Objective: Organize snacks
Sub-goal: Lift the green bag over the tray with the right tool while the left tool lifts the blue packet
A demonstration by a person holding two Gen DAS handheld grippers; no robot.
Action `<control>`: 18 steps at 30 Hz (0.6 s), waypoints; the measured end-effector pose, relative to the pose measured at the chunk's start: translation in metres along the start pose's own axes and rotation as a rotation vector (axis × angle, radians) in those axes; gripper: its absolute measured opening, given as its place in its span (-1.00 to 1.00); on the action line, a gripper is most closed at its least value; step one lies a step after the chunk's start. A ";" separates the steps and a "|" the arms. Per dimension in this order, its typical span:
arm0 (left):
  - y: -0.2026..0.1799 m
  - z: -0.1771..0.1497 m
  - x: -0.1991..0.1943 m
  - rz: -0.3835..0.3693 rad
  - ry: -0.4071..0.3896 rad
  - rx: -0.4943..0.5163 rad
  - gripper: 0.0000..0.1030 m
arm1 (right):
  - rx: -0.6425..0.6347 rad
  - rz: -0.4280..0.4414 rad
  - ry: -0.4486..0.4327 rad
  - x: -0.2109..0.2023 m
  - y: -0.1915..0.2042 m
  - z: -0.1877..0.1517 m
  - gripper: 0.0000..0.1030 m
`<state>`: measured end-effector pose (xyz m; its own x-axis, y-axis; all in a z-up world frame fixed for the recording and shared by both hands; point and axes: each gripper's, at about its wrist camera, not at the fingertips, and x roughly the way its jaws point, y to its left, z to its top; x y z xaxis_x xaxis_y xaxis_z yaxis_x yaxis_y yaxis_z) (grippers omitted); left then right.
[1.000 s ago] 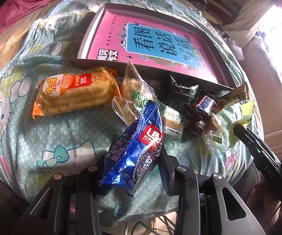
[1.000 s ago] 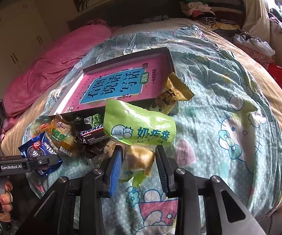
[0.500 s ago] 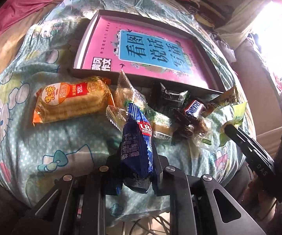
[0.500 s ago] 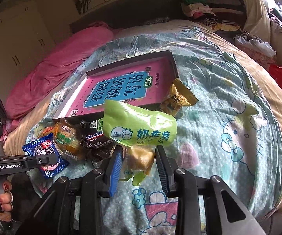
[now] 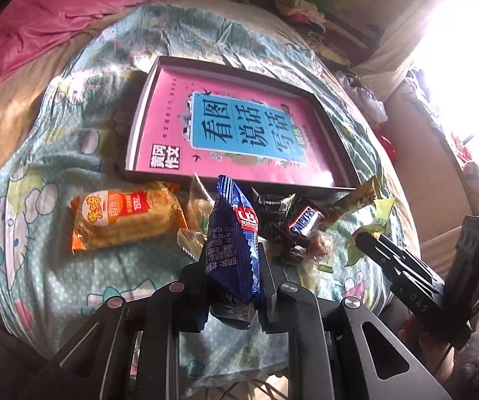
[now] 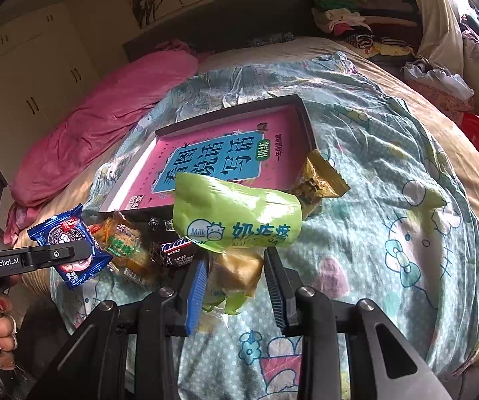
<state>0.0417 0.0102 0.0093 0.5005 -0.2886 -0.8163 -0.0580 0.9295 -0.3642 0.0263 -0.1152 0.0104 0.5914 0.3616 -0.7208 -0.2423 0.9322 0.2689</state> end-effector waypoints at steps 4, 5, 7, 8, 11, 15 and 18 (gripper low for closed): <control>0.004 0.007 -0.003 0.005 -0.019 -0.006 -0.57 | 0.002 0.001 -0.007 -0.001 0.001 0.003 -0.32; 0.005 0.009 -0.004 0.005 -0.025 -0.010 -0.57 | 0.004 0.003 -0.009 -0.001 0.001 0.005 -0.32; 0.008 0.013 -0.007 0.003 -0.036 -0.019 -0.57 | 0.005 0.006 -0.014 -0.001 0.002 0.008 -0.32; 0.010 0.016 -0.007 0.004 -0.042 -0.023 -0.57 | 0.004 0.007 -0.016 -0.001 0.002 0.010 -0.32; 0.014 0.022 -0.008 0.008 -0.052 -0.034 -0.57 | 0.003 0.010 -0.019 0.001 0.005 0.015 -0.32; 0.017 0.030 -0.006 0.012 -0.054 -0.040 -0.57 | 0.001 0.014 -0.022 0.003 0.008 0.023 -0.32; 0.017 0.037 -0.003 0.017 -0.054 -0.038 -0.57 | -0.002 0.017 -0.023 0.005 0.011 0.031 -0.32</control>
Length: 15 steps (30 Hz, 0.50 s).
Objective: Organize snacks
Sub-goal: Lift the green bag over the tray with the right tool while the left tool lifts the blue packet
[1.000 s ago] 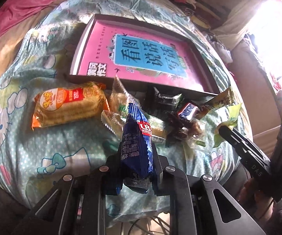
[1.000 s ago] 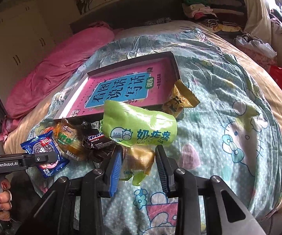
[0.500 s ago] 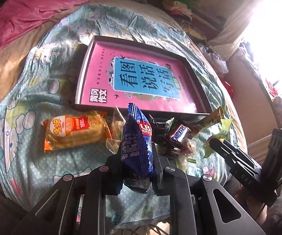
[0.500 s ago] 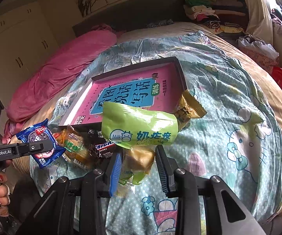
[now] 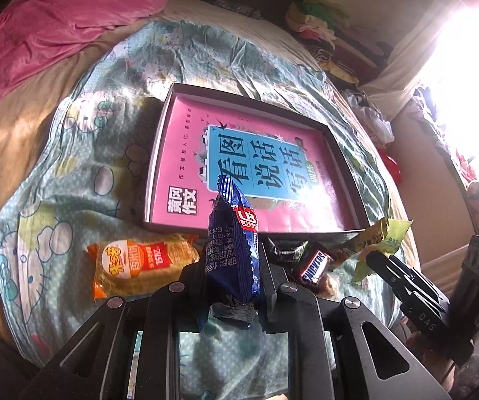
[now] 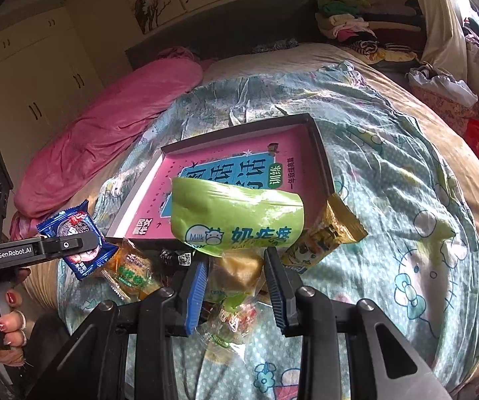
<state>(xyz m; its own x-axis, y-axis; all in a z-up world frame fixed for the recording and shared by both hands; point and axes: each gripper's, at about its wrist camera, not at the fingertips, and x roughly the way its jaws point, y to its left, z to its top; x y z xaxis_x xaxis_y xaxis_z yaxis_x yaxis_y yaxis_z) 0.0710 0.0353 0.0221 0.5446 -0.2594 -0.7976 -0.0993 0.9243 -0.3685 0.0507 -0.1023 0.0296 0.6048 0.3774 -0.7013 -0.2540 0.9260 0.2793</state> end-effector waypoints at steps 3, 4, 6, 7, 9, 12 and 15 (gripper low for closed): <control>-0.001 0.006 0.004 0.004 0.004 0.005 -0.57 | -0.004 -0.002 0.000 0.004 0.003 0.008 -0.32; -0.002 0.009 0.006 0.004 0.005 0.007 -0.57 | -0.004 -0.002 0.001 0.006 0.004 0.010 -0.32; -0.003 0.013 0.009 0.006 0.004 0.009 -0.57 | -0.002 -0.001 -0.001 0.009 0.005 0.015 -0.32; -0.003 0.015 0.010 0.007 0.004 0.009 -0.57 | -0.001 0.000 0.000 0.012 0.005 0.018 -0.32; -0.003 0.019 0.014 0.010 0.006 0.006 -0.57 | 0.000 0.000 0.003 0.016 0.006 0.023 -0.32; -0.003 0.025 0.020 0.012 0.012 0.003 -0.57 | -0.004 -0.004 0.006 0.024 0.006 0.028 -0.32; -0.003 0.030 0.026 0.018 0.016 0.003 -0.57 | -0.004 -0.011 0.011 0.030 0.005 0.034 -0.32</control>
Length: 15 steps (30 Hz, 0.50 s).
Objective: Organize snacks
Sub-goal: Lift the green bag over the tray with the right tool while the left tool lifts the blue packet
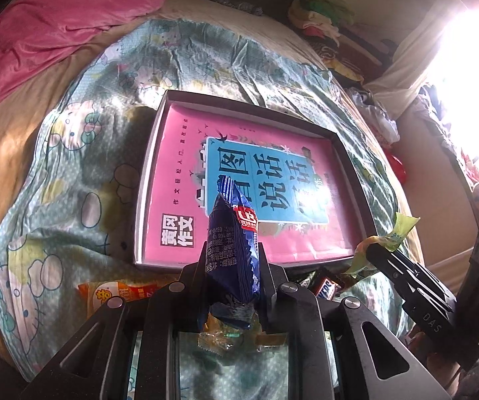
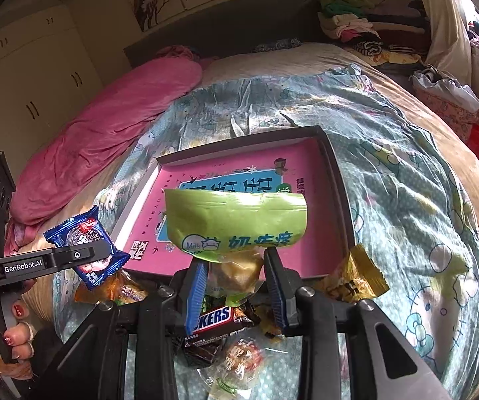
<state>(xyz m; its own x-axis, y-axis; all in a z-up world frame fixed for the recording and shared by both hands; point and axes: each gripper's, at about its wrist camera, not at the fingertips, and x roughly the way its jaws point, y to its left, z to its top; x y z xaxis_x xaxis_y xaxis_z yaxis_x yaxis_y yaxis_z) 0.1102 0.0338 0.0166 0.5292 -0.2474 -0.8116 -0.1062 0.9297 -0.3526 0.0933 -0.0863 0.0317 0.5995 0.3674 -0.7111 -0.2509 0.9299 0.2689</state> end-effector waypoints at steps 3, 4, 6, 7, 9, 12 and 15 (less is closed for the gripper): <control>-0.001 0.005 0.007 0.004 0.007 0.002 -0.57 | 0.008 -0.009 0.004 0.006 -0.004 0.004 -0.32; -0.001 0.006 0.009 0.008 0.009 0.004 -0.57 | 0.013 -0.012 0.007 0.008 -0.006 0.006 -0.32; -0.003 0.007 0.013 0.013 0.014 0.007 -0.57 | 0.025 -0.019 0.012 0.013 -0.011 0.008 -0.32; -0.003 0.009 0.016 0.013 0.016 0.008 -0.57 | 0.030 -0.022 0.015 0.015 -0.013 0.010 -0.32; -0.004 0.010 0.020 0.018 0.021 0.010 -0.57 | 0.036 -0.028 0.017 0.018 -0.016 0.013 -0.32; -0.005 0.012 0.026 0.018 0.030 0.013 -0.57 | 0.036 -0.036 0.025 0.022 -0.019 0.016 -0.32; -0.006 0.013 0.032 0.025 0.040 0.021 -0.57 | 0.030 -0.044 0.030 0.026 -0.019 0.019 -0.33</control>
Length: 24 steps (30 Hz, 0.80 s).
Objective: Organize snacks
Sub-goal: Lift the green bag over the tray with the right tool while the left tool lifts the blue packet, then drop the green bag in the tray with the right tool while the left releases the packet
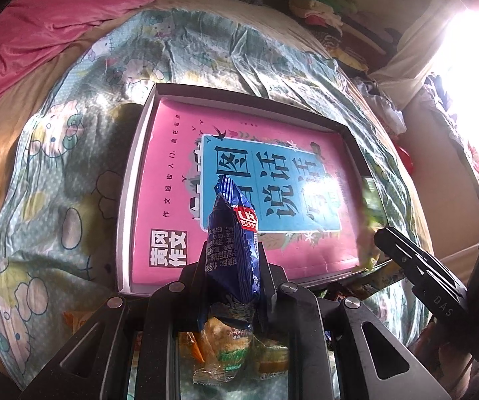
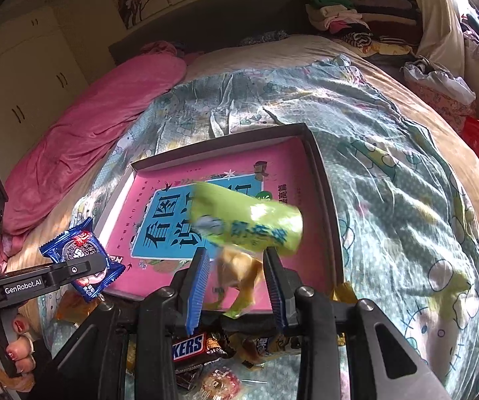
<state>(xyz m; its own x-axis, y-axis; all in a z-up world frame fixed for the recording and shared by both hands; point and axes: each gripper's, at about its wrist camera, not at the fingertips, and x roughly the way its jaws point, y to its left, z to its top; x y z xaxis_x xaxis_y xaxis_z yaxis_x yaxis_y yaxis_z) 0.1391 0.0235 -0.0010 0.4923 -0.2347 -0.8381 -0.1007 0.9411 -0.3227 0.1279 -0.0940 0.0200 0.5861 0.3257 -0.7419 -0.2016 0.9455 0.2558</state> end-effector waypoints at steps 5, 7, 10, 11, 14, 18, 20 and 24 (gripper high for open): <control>-0.002 0.002 0.009 0.008 0.012 0.005 -0.57 | -0.013 -0.023 0.030 0.009 0.000 0.000 -0.34; -0.002 0.003 0.013 0.010 0.017 0.007 -0.57 | -0.008 -0.025 0.046 0.013 -0.001 -0.001 -0.34; -0.001 0.003 0.017 0.014 0.024 0.007 -0.57 | -0.012 -0.020 0.050 0.015 0.000 -0.002 -0.33; -0.001 0.003 0.018 0.013 0.025 0.007 -0.57 | -0.014 -0.016 0.049 0.016 0.002 -0.002 -0.33; 0.000 0.005 0.021 0.009 0.032 0.006 -0.56 | -0.035 -0.029 0.069 0.023 0.006 -0.003 -0.33; 0.004 0.008 0.025 -0.021 0.043 -0.010 -0.56 | -0.043 -0.062 0.097 0.032 0.008 -0.003 -0.33; 0.006 0.008 0.028 -0.044 0.050 -0.015 -0.56 | -0.040 -0.065 0.101 0.033 0.007 -0.003 -0.33; 0.011 0.010 0.032 -0.087 0.068 -0.038 -0.55 | -0.034 -0.076 0.112 0.034 0.004 -0.005 -0.33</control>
<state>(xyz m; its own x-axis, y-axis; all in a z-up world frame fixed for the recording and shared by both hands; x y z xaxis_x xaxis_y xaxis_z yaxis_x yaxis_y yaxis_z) 0.1630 0.0288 -0.0272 0.4407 -0.3325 -0.8338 -0.0937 0.9068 -0.4111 0.1428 -0.0793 -0.0070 0.5096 0.2496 -0.8234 -0.1876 0.9662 0.1768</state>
